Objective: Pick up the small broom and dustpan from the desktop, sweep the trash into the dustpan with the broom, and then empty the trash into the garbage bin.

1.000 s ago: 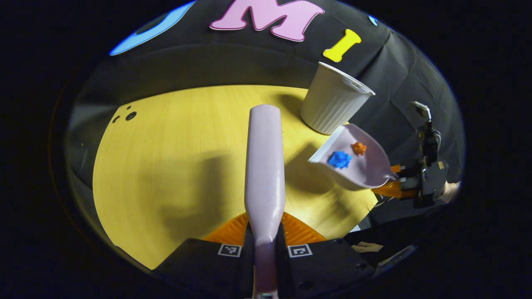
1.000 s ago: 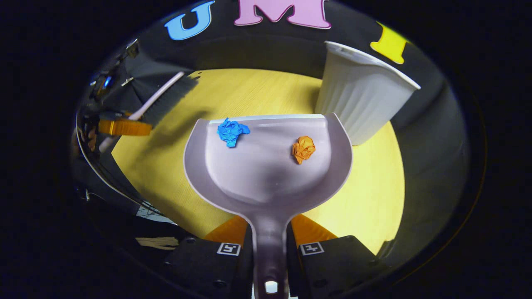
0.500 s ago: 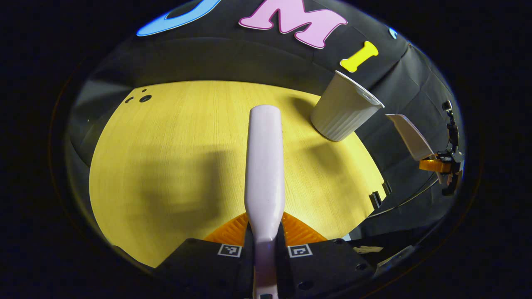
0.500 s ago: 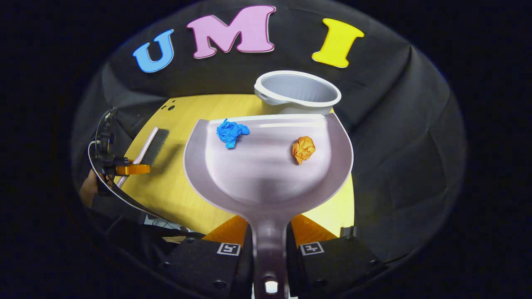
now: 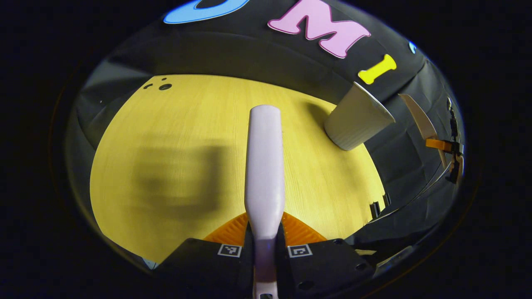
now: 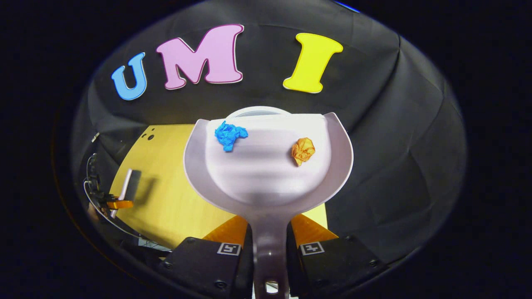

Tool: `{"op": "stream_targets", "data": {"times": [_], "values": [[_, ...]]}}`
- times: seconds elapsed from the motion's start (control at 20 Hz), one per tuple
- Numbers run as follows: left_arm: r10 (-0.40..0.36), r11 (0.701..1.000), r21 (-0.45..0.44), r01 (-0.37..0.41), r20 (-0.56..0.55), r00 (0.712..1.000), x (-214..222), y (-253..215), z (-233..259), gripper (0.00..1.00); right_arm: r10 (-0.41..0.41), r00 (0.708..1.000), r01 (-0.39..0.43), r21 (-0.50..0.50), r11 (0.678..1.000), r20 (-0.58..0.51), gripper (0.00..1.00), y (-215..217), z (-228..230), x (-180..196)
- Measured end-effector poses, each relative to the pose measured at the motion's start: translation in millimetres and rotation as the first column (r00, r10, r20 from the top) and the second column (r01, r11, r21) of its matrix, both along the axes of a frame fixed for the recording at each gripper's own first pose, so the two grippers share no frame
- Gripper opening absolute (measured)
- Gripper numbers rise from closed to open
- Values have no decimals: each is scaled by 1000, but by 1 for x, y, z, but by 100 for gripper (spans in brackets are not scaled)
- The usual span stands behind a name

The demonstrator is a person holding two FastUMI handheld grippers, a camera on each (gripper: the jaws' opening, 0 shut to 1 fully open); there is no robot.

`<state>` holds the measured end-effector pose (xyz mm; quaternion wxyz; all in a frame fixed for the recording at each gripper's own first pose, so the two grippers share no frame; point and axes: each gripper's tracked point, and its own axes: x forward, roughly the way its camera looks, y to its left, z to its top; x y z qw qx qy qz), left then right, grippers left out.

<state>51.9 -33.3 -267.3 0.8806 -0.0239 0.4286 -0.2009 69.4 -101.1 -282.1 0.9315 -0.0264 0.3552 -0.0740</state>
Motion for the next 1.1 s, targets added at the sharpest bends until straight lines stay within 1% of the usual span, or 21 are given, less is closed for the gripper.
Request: {"op": "stream_targets", "data": {"times": [0.05, 0.1, 0.15, 0.25, 0.4, 0.5, 0.55, 0.65, 0.7, 0.8, 0.95, 1.0, 1.05, 1.1], "values": [[13, 1000, 5, -13, 5, 1000, 1, 3, 0, 26, -10, 1000, 10, -25, 1000, 8, 36, -12, 0, 17], [22, 1000, 9, -22, 9, 1000, 3, 6, 3, 29, -25, 1000, 26, -47, 999, 10, 37, -21, -3, 31], [27, 1000, 13, -27, 12, 1000, 4, 11, 4, 26, -33, 999, 34, -63, 997, 8, 37, -30, -6, 44], [34, 999, 28, -35, 23, 999, 6, 17, 7, 26, -41, 999, 41, -82, 996, 6, 37, -42, -13, 66], [57, 998, 22, -57, 25, 998, 9, 22, 9, 26, -68, 998, 67, -87, 994, -13, 37, -56, -28, 94], [74, 997, 15, -75, 25, 997, 11, 24, 9, 26, -77, 997, 76, -136, 988, -8, 37, -69, -33, 110], [80, 997, 10, -80, 25, 997, 13, 23, 10, 29, -79, 997, 77, -160, 984, -8, 37, -73, -37, 116], [94, 996, -2, -94, 16, 995, 14, 20, 7, 29, -70, 997, 65, -233, 970, -14, 37, -81, -43, 125], [105, 994, -19, -105, 12, 994, 15, 17, 9, 26, -61, 998, 57, -269, 961, -8, 37, -84, -44, 129], [124, 991, -49, -123, 14, 992, 18, 9, 12, 26, -53, 998, 55, -337, 940, 13, 37, -89, -43, 134], [144, 987, -66, -143, 9, 990, 21, 2, 9, 26, -44, 999, 47, -414, 909, 17, 37, -94, -42, 137], [143, 987, -72, -142, 5, 990, 21, -1, 9, 29, -35, 999, 38, -440, 897, 14, 37, -97, -44, 136], [140, 987, -74, -140, 3, 990, 21, -4, 8, 26, -26, 1000, 28, -468, 883, 12, 37, -99, -43, 137], [138, 988, -73, -137, 3, 990, 22, -5, 7, 25, -16, 1000, 19, -498, 867, 9, 37, -100, -41, 138]]}}
